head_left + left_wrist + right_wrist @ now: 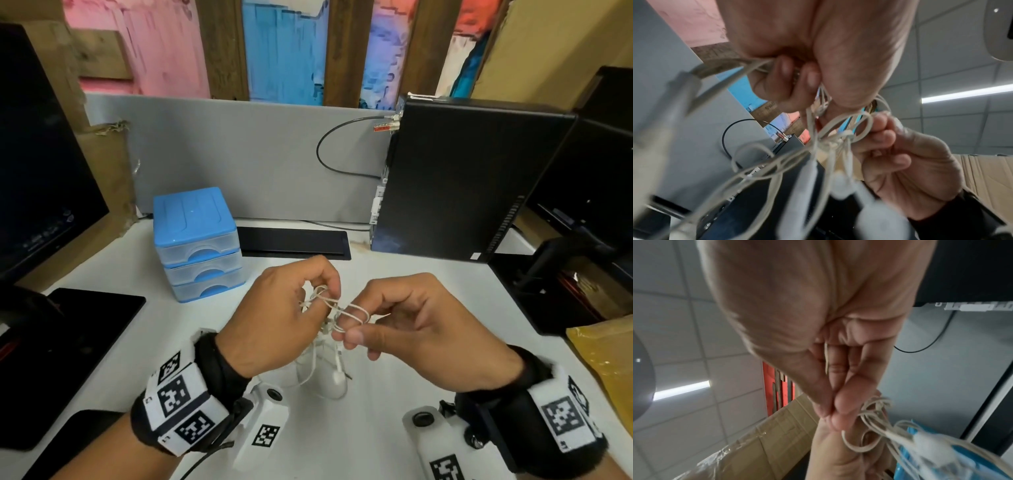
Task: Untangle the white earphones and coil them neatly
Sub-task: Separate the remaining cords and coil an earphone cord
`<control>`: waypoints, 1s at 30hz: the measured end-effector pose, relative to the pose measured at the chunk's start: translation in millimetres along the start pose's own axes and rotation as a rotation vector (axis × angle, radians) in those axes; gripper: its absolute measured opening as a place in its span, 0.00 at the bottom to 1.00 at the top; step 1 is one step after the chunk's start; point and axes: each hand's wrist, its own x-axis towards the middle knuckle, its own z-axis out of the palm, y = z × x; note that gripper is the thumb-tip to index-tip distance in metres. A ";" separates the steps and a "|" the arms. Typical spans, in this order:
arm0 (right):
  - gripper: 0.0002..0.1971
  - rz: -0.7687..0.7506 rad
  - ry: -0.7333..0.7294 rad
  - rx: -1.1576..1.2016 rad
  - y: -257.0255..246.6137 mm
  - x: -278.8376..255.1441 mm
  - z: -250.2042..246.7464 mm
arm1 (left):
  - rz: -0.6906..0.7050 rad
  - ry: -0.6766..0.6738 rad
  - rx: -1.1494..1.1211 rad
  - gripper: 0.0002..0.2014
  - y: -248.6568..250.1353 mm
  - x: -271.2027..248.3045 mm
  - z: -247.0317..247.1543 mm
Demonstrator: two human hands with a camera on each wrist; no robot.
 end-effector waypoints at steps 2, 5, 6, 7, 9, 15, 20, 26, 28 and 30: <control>0.01 -0.009 -0.040 0.011 -3.2 -2.4 -3.9 | 0.053 -0.014 0.067 0.14 -2.4 -0.7 -1.0; 0.03 -0.031 -0.071 0.040 -9.1 -6.7 -12.7 | 0.057 0.028 0.095 0.14 -7.3 0.4 -5.7; 0.03 -0.038 -0.074 0.067 -11.3 -7.9 -15.5 | 0.042 0.054 0.095 0.14 -8.6 1.2 -8.0; 0.02 -0.045 -0.068 0.093 -13.1 -8.8 -17.9 | 0.027 0.082 0.099 0.13 -9.3 2.2 -10.4; 0.02 -0.062 -0.031 0.122 -14.9 -8.6 -20.4 | 0.005 0.130 0.110 0.13 -10.4 3.5 -14.0; 0.06 -0.106 0.233 0.115 -5.7 1.5 -13.6 | -0.126 0.059 -0.243 0.12 1.5 1.3 -14.8; 0.08 -0.065 0.327 0.184 -4.5 6.5 -5.7 | -0.139 -0.005 -0.250 0.05 14.5 -0.8 -13.2; 0.07 -0.107 0.390 0.269 -7.2 5.8 -7.6 | -0.149 0.003 -0.314 0.07 7.3 0.7 -14.2; 0.05 -0.140 0.399 0.351 -11.1 4.4 -8.9 | -0.142 0.013 -0.322 0.07 4.9 0.8 -14.3; 0.05 -0.169 0.456 0.362 -12.8 4.6 -9.9 | -0.125 -0.001 -0.286 0.05 4.9 1.0 -14.2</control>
